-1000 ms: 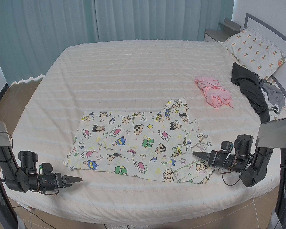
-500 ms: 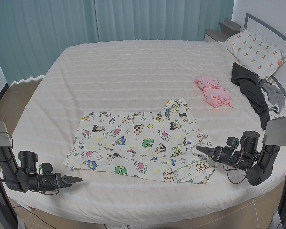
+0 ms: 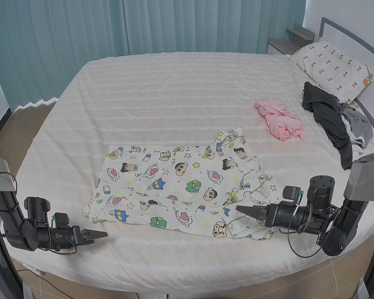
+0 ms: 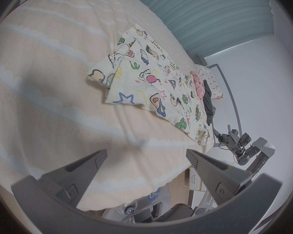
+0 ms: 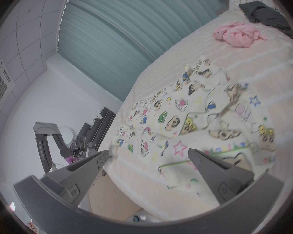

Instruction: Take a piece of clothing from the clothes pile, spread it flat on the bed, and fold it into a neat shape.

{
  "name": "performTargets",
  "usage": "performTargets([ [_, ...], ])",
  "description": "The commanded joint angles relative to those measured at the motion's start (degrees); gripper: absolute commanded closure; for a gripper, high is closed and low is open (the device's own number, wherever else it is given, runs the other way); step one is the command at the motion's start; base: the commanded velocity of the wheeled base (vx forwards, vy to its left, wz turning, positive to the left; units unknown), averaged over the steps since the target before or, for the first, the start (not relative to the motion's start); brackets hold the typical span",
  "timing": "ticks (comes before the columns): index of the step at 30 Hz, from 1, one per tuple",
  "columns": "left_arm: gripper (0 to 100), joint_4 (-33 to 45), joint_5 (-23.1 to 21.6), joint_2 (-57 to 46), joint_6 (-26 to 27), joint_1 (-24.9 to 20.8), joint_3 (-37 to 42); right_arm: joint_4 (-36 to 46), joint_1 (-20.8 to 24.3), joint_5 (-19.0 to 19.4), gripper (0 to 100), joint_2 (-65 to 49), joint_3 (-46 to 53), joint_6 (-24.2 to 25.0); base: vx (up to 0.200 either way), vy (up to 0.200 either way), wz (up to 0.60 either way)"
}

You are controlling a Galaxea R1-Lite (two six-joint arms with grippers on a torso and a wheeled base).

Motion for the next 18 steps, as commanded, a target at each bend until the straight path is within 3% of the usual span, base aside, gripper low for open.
performTargets([
  [1,0,0.01,0.00,0.12,-0.04,0.04,-0.04,-0.06,2.98,0.08,0,5.48,-0.50,-0.01,0.000,0.000,0.00],
  [6,0,-0.07,0.00,0.21,-0.04,0.04,-0.04,0.55,2.80,-0.01,0,10.49,-4.28,0.07,0.000,0.000,0.00],
  [18,0,-0.07,0.08,0.21,-0.04,0.04,-0.13,6.18,1.05,-0.01,0,9.26,-8.06,4.56,0.000,0.000,0.00],
])
